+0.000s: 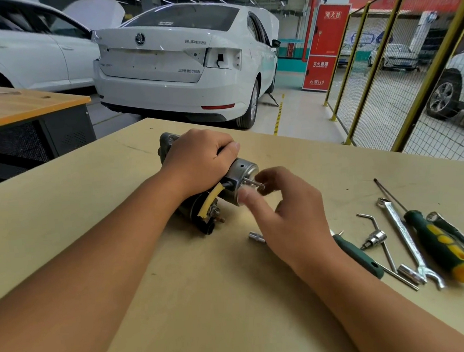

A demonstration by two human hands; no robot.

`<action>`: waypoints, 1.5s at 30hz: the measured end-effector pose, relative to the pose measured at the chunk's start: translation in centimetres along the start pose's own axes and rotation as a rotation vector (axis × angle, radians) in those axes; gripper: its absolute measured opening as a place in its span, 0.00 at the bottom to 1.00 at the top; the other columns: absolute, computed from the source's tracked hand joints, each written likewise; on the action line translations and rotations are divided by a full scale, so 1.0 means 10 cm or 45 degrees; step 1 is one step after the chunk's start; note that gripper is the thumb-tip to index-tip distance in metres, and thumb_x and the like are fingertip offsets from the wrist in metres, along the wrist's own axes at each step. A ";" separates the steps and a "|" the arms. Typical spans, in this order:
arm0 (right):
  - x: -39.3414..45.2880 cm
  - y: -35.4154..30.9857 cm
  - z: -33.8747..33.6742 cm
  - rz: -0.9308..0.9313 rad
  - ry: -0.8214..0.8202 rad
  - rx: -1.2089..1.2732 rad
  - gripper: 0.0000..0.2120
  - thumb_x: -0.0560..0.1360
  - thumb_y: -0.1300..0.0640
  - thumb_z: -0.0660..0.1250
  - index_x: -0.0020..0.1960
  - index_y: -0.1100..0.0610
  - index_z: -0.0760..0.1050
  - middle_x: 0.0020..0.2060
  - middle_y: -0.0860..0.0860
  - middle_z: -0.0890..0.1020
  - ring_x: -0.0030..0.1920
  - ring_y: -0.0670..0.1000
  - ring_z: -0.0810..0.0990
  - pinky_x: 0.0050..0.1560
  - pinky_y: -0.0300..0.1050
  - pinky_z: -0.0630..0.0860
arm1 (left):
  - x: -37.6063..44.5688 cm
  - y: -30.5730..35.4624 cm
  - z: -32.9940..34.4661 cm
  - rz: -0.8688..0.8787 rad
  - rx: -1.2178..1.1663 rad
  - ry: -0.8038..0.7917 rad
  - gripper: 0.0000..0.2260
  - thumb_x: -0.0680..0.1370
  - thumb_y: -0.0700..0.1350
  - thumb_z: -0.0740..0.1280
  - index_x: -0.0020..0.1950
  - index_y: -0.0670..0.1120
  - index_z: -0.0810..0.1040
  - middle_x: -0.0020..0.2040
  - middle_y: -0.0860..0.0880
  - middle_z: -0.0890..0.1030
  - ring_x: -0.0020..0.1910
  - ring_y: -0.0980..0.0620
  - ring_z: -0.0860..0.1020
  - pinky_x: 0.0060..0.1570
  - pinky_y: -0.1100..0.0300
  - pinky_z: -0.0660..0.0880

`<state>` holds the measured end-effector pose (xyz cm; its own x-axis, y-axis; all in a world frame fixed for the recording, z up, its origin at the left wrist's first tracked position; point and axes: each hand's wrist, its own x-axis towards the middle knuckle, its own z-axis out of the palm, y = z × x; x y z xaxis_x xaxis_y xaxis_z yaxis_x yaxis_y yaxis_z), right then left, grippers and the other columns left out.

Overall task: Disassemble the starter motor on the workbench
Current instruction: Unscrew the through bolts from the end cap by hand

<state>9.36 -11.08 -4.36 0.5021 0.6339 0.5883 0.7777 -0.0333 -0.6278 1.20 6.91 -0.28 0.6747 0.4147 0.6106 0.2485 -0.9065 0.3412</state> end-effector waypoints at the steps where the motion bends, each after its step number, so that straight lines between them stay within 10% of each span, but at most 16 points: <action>1: 0.00 0.02 0.01 0.016 -0.011 0.013 0.06 0.79 0.44 0.67 0.48 0.45 0.77 0.40 0.40 0.80 0.42 0.41 0.77 0.40 0.44 0.70 | 0.00 0.00 0.00 0.001 -0.004 -0.001 0.19 0.81 0.56 0.58 0.35 0.49 0.76 0.31 0.52 0.76 0.35 0.51 0.75 0.36 0.55 0.68; 6: 0.03 0.05 -0.03 -0.028 0.057 0.021 0.16 0.71 0.63 0.75 0.50 0.46 0.74 0.46 0.40 0.79 0.37 0.45 0.75 0.41 0.42 0.71 | 0.00 0.00 0.00 0.002 0.002 -0.010 0.18 0.81 0.56 0.58 0.35 0.49 0.76 0.32 0.51 0.77 0.36 0.51 0.75 0.36 0.55 0.68; 10: 0.01 0.03 0.00 0.018 0.015 0.101 0.08 0.76 0.43 0.71 0.49 0.46 0.79 0.41 0.40 0.81 0.43 0.43 0.79 0.40 0.44 0.74 | 0.00 -0.02 0.00 0.011 0.007 -0.002 0.19 0.81 0.56 0.58 0.36 0.48 0.77 0.31 0.51 0.77 0.35 0.51 0.75 0.35 0.56 0.67; 16: 0.04 0.07 -0.02 0.000 0.043 0.052 0.10 0.73 0.57 0.74 0.50 0.46 0.76 0.41 0.40 0.80 0.37 0.42 0.76 0.40 0.42 0.71 | 0.00 -0.02 0.01 0.009 0.005 -0.009 0.18 0.81 0.55 0.59 0.35 0.49 0.75 0.31 0.52 0.76 0.35 0.52 0.75 0.36 0.55 0.66; 21: -0.01 0.03 0.00 0.086 -0.023 0.128 0.10 0.78 0.41 0.66 0.47 0.46 0.79 0.39 0.42 0.82 0.43 0.43 0.80 0.40 0.46 0.75 | 0.01 -0.03 0.00 0.013 0.009 -0.023 0.18 0.82 0.55 0.60 0.35 0.51 0.75 0.31 0.53 0.75 0.35 0.54 0.74 0.36 0.56 0.65; 27: 0.02 0.07 -0.02 0.020 0.061 0.114 0.11 0.74 0.57 0.74 0.49 0.45 0.76 0.42 0.38 0.80 0.34 0.43 0.75 0.39 0.41 0.70 | 0.01 0.00 0.01 0.012 0.054 -0.022 0.18 0.82 0.54 0.60 0.33 0.53 0.71 0.30 0.54 0.74 0.34 0.56 0.73 0.35 0.58 0.61; 31: 0.02 0.03 0.00 0.084 0.034 0.057 0.09 0.78 0.44 0.68 0.48 0.48 0.78 0.39 0.42 0.81 0.40 0.43 0.79 0.39 0.46 0.74 | 0.01 0.01 -0.02 0.008 0.045 -0.032 0.18 0.82 0.54 0.59 0.36 0.50 0.76 0.31 0.52 0.76 0.35 0.51 0.75 0.36 0.55 0.68; 36: 0.03 0.07 -0.03 0.083 0.030 0.052 0.10 0.73 0.56 0.75 0.48 0.46 0.76 0.40 0.39 0.80 0.37 0.41 0.76 0.40 0.41 0.71 | -0.01 0.02 -0.02 0.005 -0.005 -0.026 0.18 0.81 0.55 0.58 0.35 0.49 0.76 0.32 0.52 0.77 0.36 0.50 0.76 0.38 0.53 0.71; 40: 0.02 0.04 -0.05 0.106 0.047 0.072 0.09 0.76 0.39 0.69 0.45 0.44 0.78 0.37 0.41 0.81 0.40 0.42 0.78 0.38 0.43 0.73 | 0.00 0.02 -0.02 0.001 0.004 -0.034 0.19 0.81 0.57 0.57 0.38 0.49 0.79 0.33 0.51 0.78 0.37 0.49 0.77 0.40 0.52 0.73; 45: 0.05 0.09 -0.03 0.079 0.072 0.098 0.07 0.74 0.57 0.74 0.44 0.48 0.77 0.37 0.42 0.81 0.35 0.44 0.76 0.39 0.42 0.72 | 0.00 -0.01 0.00 -0.008 0.010 -0.021 0.19 0.80 0.57 0.57 0.37 0.48 0.77 0.32 0.51 0.77 0.36 0.50 0.76 0.37 0.55 0.69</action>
<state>10.41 -10.99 -4.44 0.5706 0.5876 0.5738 0.7141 -0.0099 -0.7000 1.20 6.97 -0.29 0.6847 0.4188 0.5964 0.2580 -0.9047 0.3390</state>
